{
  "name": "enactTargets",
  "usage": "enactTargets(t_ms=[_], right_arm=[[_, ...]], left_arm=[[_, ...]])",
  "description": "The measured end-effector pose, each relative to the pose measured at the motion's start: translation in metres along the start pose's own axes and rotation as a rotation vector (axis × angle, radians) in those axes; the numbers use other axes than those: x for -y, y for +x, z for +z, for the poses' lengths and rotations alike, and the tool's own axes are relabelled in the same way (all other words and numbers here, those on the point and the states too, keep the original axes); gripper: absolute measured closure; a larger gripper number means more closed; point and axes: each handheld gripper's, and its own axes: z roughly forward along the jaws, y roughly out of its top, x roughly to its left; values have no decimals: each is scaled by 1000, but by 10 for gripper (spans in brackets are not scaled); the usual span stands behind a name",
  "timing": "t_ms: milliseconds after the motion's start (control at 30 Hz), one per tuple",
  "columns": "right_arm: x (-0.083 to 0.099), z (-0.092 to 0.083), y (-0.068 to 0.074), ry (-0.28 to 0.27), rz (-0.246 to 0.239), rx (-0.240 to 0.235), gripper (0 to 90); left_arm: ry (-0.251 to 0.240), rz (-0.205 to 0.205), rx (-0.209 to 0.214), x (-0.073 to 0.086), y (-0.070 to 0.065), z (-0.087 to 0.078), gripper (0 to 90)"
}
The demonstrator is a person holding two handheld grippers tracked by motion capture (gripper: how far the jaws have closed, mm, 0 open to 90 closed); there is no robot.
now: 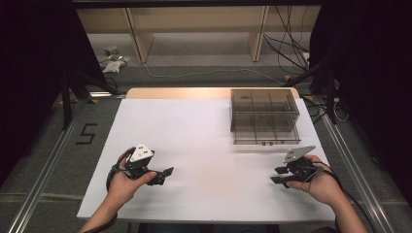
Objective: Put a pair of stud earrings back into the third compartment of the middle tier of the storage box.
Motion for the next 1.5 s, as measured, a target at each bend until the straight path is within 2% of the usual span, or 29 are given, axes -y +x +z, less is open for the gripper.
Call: enactTargets(t_ms=[167,300,467,733,900,1033,1133,1367,1500], right_arm=[[-2,3,3,24,-26,-3,596],[-4,6,7,63,-47,13,629],[-5,9,8,71,-63,9,647],[-6,10,5,75,-42,2,699],[-8,11,7,91,-54,8,755],[-8,11,6,89,-25,7,786],[-8,11,5,89,15,3,798],[-9,11,7,92,12,18,805],[-9,10,4,83,60,3,806]], left_arm=[[1,0,1,0,0,0,54],[4,5,2,0,0,0,55],[5,7,3,0,1,0,55],[3,5,3,0,0,1,55],[3,4,4,0,0,1,54],[3,5,4,0,0,1,55],[4,5,4,0,0,1,55],[3,3,5,0,0,1,55],[3,3,4,0,0,1,55]])
